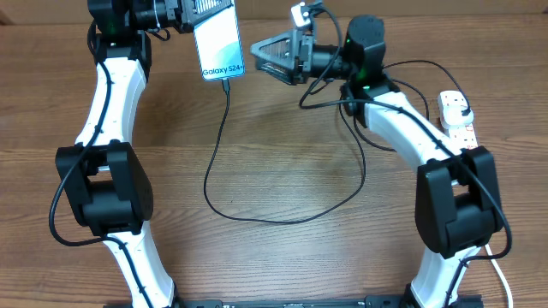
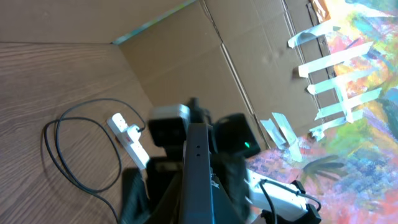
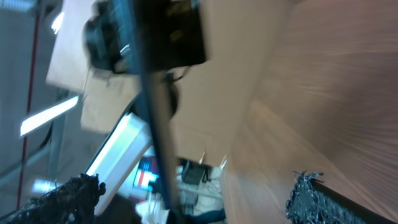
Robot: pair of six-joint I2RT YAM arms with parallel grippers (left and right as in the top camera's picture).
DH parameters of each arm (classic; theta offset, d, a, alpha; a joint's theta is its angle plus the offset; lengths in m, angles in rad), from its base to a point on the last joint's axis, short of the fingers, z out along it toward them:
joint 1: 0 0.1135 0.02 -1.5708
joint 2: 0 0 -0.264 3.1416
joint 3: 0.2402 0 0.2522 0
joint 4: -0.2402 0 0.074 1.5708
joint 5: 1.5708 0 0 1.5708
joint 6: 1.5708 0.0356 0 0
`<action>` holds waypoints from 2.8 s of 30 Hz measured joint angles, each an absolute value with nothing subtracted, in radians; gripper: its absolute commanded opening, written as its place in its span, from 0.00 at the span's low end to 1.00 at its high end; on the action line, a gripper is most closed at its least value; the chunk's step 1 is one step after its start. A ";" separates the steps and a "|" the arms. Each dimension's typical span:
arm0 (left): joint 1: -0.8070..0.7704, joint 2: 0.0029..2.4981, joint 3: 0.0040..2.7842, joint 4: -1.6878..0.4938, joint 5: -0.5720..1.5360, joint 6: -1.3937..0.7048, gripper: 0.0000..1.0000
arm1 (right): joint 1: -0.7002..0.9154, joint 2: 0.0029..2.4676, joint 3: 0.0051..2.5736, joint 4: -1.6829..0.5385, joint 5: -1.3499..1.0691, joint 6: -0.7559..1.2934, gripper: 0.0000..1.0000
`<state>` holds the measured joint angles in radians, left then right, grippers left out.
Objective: Plug charger to phone and switch on socket
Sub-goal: 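Open the right gripper and pull it back right from the phone, then lower the plugged phone toward the table with the left gripper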
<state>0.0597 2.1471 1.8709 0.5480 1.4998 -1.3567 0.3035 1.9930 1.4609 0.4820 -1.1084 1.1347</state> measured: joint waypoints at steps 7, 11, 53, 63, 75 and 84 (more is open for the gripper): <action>0.060 2.147 1.871 0.539 1.505 -1.354 0.04 | 0.249 1.993 1.467 0.051 -0.989 1.023 1.00; 0.060 2.147 1.871 0.516 1.507 -1.354 0.04 | 0.249 1.993 1.466 -0.150 -0.881 0.962 1.00; -0.141 2.148 1.871 -0.792 0.869 -0.388 0.10 | 0.229 1.861 1.467 -0.518 -0.309 0.687 1.00; -0.210 2.151 1.871 -0.819 0.767 -0.373 0.04 | 0.179 1.861 1.467 -0.566 -0.299 0.668 1.00; -0.229 2.295 1.871 -0.815 0.763 -0.391 0.04 | 0.178 1.861 1.467 -0.577 -0.299 0.654 1.00; -0.229 2.380 1.871 -0.811 0.770 -0.394 0.04 | 0.178 1.861 1.467 -0.578 -0.299 0.645 1.00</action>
<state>-0.2295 2.3802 1.8713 -0.8112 0.7700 -0.3939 0.1783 1.8614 1.4666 -0.5777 -0.2989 0.6453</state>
